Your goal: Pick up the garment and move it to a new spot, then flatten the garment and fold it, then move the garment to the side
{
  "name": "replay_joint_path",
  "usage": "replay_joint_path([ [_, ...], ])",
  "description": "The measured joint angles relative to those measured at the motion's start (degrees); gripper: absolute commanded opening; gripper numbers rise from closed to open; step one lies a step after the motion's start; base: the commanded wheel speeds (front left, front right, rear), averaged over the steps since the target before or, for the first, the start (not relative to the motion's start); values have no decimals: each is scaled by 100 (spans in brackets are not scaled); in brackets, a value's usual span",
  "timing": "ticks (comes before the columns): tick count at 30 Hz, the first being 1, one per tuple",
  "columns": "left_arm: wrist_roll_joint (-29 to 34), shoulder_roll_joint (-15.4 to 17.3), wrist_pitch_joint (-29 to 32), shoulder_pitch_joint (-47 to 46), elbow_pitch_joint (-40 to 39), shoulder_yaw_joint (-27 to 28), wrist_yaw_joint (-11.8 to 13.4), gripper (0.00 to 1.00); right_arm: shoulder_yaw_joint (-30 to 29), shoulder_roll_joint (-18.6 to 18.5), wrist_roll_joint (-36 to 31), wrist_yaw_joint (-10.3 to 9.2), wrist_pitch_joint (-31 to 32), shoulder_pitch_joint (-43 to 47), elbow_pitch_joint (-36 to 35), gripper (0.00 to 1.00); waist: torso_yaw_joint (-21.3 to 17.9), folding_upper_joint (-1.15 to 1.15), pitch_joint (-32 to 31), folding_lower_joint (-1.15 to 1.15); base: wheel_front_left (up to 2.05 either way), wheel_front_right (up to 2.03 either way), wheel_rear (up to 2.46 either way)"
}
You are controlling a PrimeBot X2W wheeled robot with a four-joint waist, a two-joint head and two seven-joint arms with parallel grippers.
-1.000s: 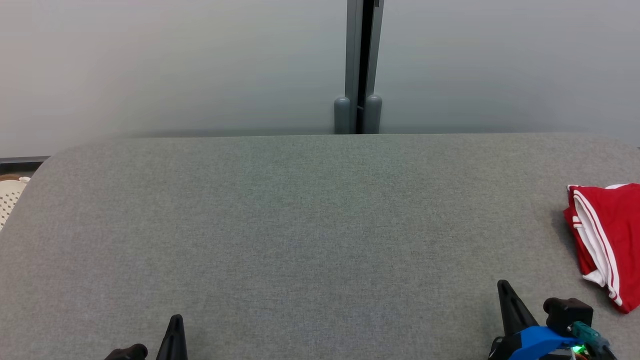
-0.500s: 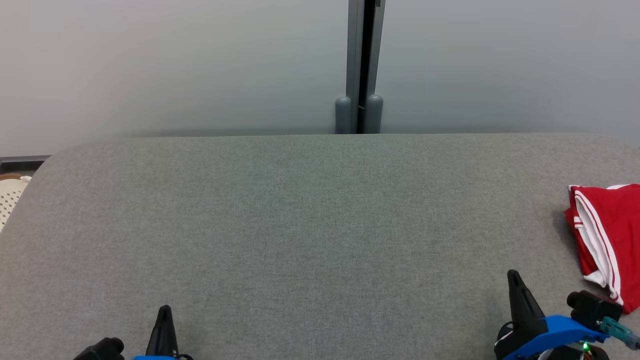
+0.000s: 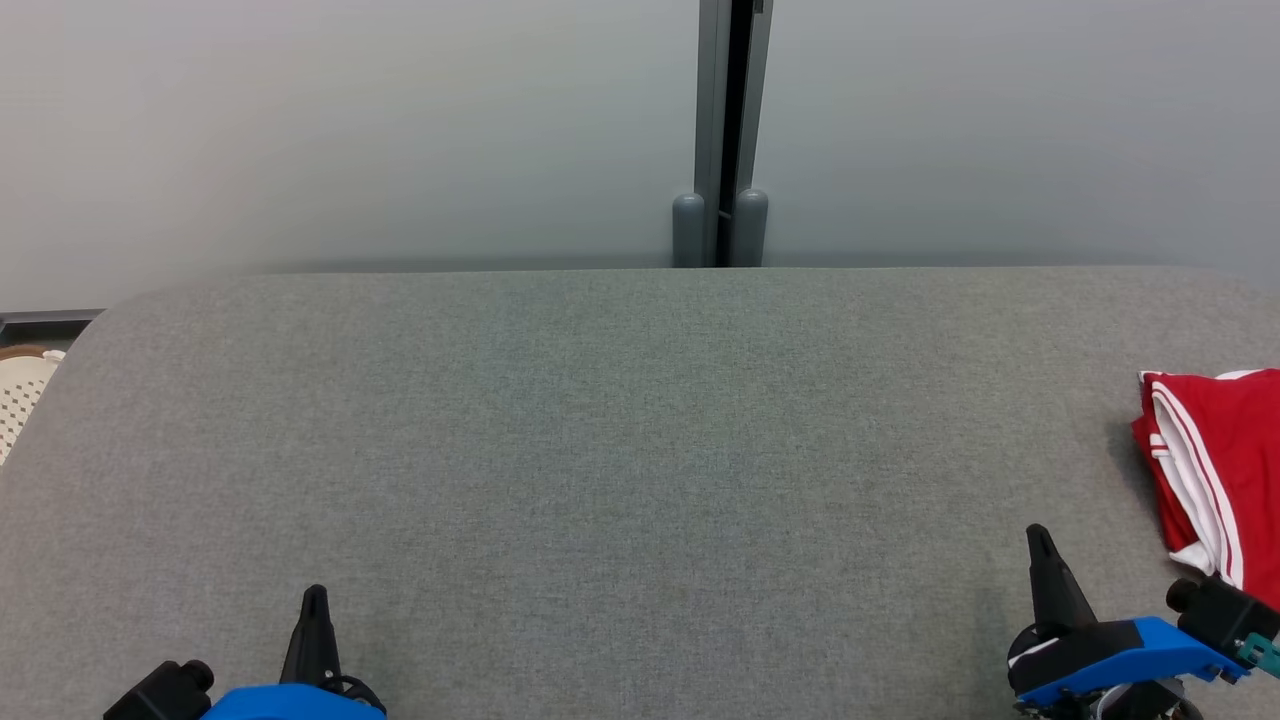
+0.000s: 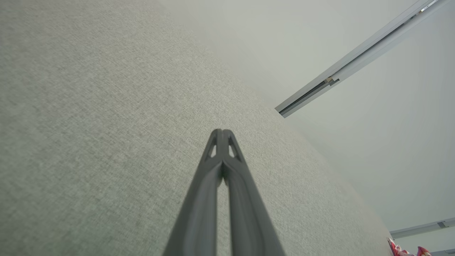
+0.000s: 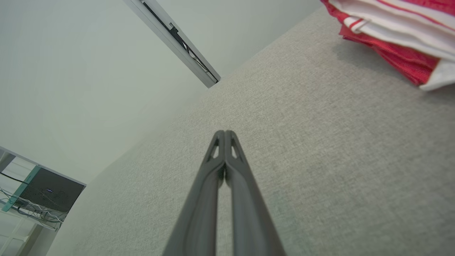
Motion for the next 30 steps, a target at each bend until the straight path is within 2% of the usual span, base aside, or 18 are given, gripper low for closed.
replay_joint_path([
  [30,-1946,1,547,-235,-394,215,-64,0,-73,-8,2215,-1,549,7,-539,0,31,0,5,0,0,0,0],
])
